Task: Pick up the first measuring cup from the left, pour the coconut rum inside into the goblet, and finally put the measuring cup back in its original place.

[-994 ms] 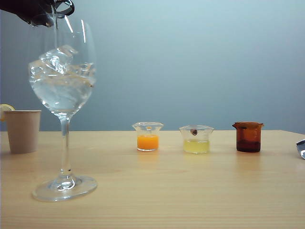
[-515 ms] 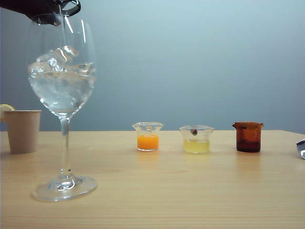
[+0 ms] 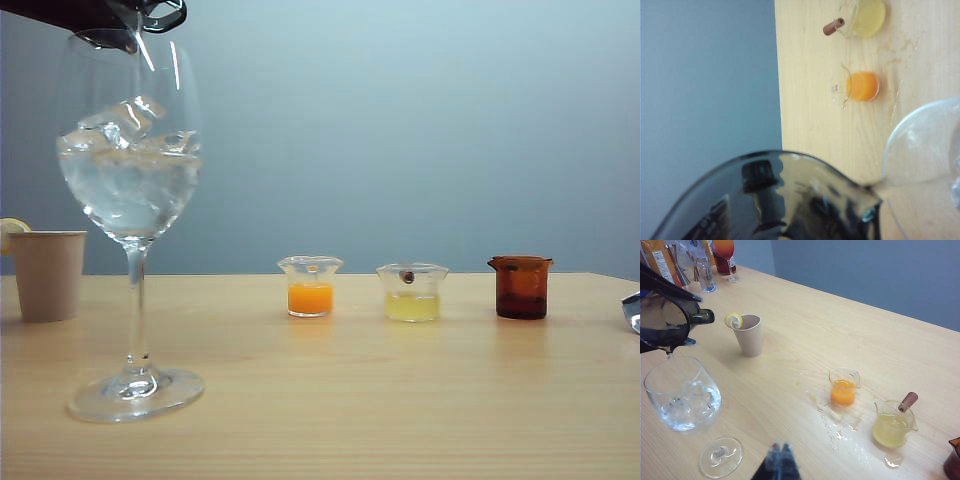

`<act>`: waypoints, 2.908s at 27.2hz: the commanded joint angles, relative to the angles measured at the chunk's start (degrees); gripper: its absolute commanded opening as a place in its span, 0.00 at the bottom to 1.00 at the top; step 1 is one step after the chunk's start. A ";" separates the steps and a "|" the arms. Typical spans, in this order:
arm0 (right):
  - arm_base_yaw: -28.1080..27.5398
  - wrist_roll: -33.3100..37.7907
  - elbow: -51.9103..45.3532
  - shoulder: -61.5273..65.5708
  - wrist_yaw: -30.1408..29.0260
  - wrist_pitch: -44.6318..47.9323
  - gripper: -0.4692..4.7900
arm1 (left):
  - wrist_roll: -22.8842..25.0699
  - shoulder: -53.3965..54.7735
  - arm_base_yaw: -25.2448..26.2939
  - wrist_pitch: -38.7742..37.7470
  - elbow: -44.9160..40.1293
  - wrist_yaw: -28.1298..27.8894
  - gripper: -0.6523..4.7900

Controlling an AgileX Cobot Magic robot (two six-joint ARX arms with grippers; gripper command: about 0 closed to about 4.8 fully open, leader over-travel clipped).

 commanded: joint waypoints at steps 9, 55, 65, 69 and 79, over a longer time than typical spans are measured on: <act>-0.07 -0.20 0.15 -0.11 -0.11 0.63 0.08 | 5.20 -0.11 -0.07 1.88 0.46 -0.81 0.11; -0.07 -1.44 0.20 -1.53 -1.22 1.01 0.08 | 19.50 -0.15 -0.09 3.65 0.50 -2.47 0.11; -0.07 -1.44 0.20 -1.53 -1.20 0.98 0.08 | 19.74 -0.15 -0.09 3.67 0.57 -2.47 0.11; -0.07 -1.44 0.17 -1.53 -1.20 0.96 0.08 | 19.71 -0.15 -0.09 3.67 0.57 -2.47 0.11; -0.07 -1.44 0.17 -1.53 -1.20 0.98 0.08 | 2.99 -0.17 -0.02 7.54 0.59 -2.01 0.11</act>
